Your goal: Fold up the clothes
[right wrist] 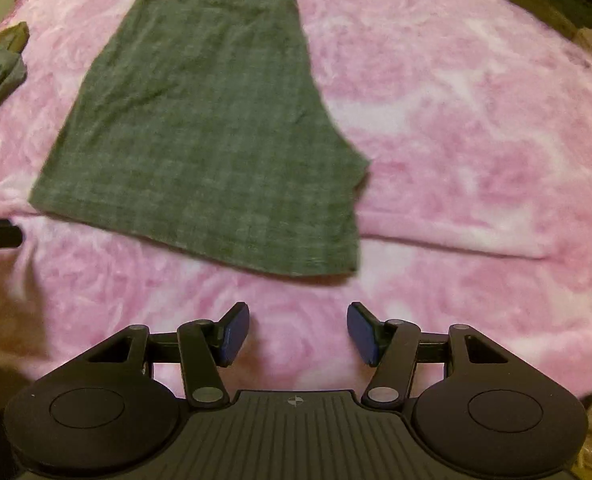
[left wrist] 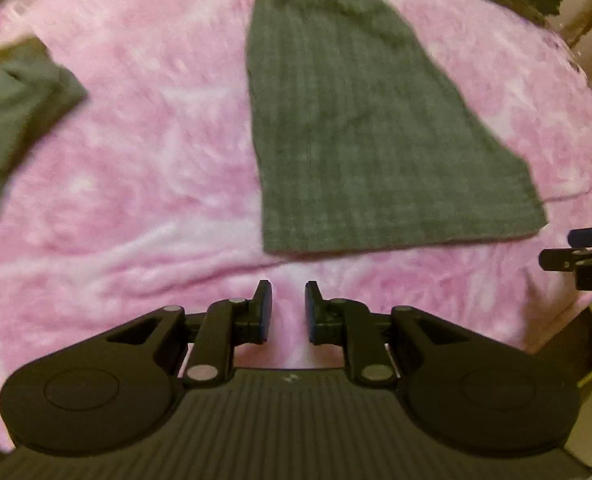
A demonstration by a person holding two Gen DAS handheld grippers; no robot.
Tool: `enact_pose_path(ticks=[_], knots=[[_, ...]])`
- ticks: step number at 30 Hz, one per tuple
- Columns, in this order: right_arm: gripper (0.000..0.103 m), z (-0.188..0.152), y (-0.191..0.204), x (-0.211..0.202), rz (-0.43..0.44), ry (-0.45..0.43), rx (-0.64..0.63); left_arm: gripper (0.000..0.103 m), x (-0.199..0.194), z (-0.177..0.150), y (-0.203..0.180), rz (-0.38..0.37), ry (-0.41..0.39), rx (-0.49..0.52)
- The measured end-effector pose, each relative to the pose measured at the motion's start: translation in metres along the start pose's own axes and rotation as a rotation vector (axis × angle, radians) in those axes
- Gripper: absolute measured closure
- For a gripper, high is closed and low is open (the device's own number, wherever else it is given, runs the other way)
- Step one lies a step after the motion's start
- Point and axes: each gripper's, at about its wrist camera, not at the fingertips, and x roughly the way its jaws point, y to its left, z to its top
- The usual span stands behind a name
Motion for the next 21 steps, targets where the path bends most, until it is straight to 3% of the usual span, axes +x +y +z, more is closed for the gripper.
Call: enact_pose_path(ticks=[2, 4, 5, 7, 13, 21], knots=[[0.045, 0.007, -0.003, -0.029, 0.029, -0.014, 0.01, 0.079, -0.033, 0.005, -0.005, 0.027, -0.032, -0.036], [0.043, 0.016, -0.007, -0.057, 0.066, -0.031, 0.026, 0.076, -0.062, 0.011, -0.01, 0.045, -0.063, -0.072], [0.03, 0.02, -0.006, -0.071, 0.079, -0.049, 0.03, 0.073, -0.074, 0.012, -0.012, 0.053, -0.081, -0.081], [0.017, 0.028, -0.003, -0.099, 0.099, -0.089, 0.031, 0.069, -0.097, 0.016, -0.017, 0.07, -0.117, -0.099], [0.017, 0.025, 0.014, -0.158, 0.113, -0.207, -0.027, 0.061, -0.161, 0.019, -0.035, 0.113, -0.213, -0.139], [0.017, 0.006, 0.03, -0.184, 0.107, -0.251, -0.076, 0.057, -0.189, 0.001, -0.06, 0.137, -0.236, -0.135]])
